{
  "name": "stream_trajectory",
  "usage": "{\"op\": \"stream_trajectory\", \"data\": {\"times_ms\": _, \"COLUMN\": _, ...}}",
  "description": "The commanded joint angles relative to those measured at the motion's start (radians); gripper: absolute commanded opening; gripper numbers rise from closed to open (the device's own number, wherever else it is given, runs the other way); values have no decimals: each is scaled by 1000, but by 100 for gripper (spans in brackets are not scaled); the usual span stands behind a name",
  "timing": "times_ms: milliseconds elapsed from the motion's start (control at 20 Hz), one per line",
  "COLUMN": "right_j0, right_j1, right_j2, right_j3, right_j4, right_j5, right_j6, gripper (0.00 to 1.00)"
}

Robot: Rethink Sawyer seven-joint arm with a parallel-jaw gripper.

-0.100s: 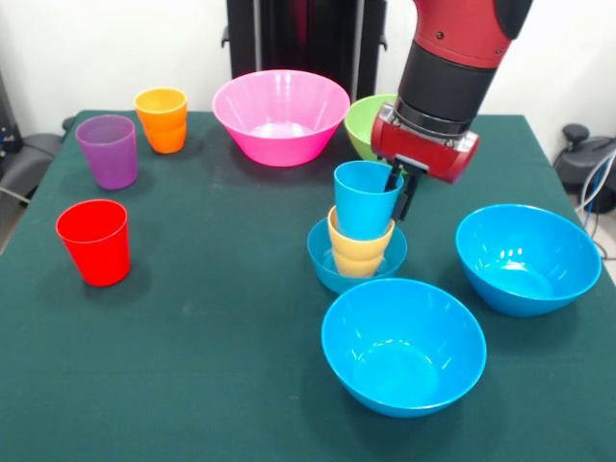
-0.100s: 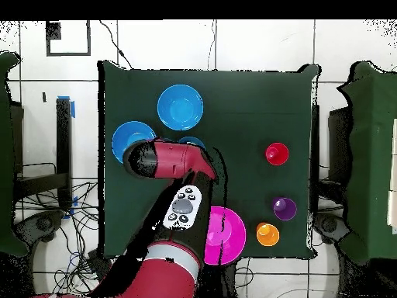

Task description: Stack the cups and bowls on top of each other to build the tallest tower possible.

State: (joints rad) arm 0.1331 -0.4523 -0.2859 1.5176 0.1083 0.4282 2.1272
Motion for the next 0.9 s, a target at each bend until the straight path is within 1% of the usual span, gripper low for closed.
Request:
{"op": "stream_trajectory", "data": {"times_ms": 50, "right_j0": -14, "right_j1": 42, "right_j2": 114, "right_j3": -57, "right_j4": -55, "right_j5": 146, "right_j6": -26, "gripper": 100}}
{"op": "stream_trajectory", "data": {"times_ms": 250, "right_j0": -26, "right_j1": 42, "right_j2": 130, "right_j3": -56, "right_j4": -59, "right_j5": 148, "right_j6": -43, "gripper": 100}}
{"op": "stream_trajectory", "data": {"times_ms": 450, "right_j0": -20, "right_j1": 42, "right_j2": 122, "right_j3": -38, "right_j4": -41, "right_j5": 126, "right_j6": 2, "gripper": 100}}
{"op": "stream_trajectory", "data": {"times_ms": 550, "right_j0": -11, "right_j1": 38, "right_j2": 111, "right_j3": -35, "right_j4": -44, "right_j5": 115, "right_j6": 10, "gripper": 100}}
{"op": "stream_trajectory", "data": {"times_ms": 700, "right_j0": -9, "right_j1": 32, "right_j2": 111, "right_j3": -40, "right_j4": -54, "right_j5": 115, "right_j6": -4, "gripper": 100}}
{"op": "stream_trajectory", "data": {"times_ms": 800, "right_j0": -8, "right_j1": 25, "right_j2": 111, "right_j3": -31, "right_j4": -50, "right_j5": 101, "right_j6": 5, "gripper": 100}}
{"op": "stream_trajectory", "data": {"times_ms": 900, "right_j0": 6, "right_j1": 14, "right_j2": 92, "right_j3": -34, "right_j4": -48, "right_j5": 102, "right_j6": 22, "gripper": 100}}
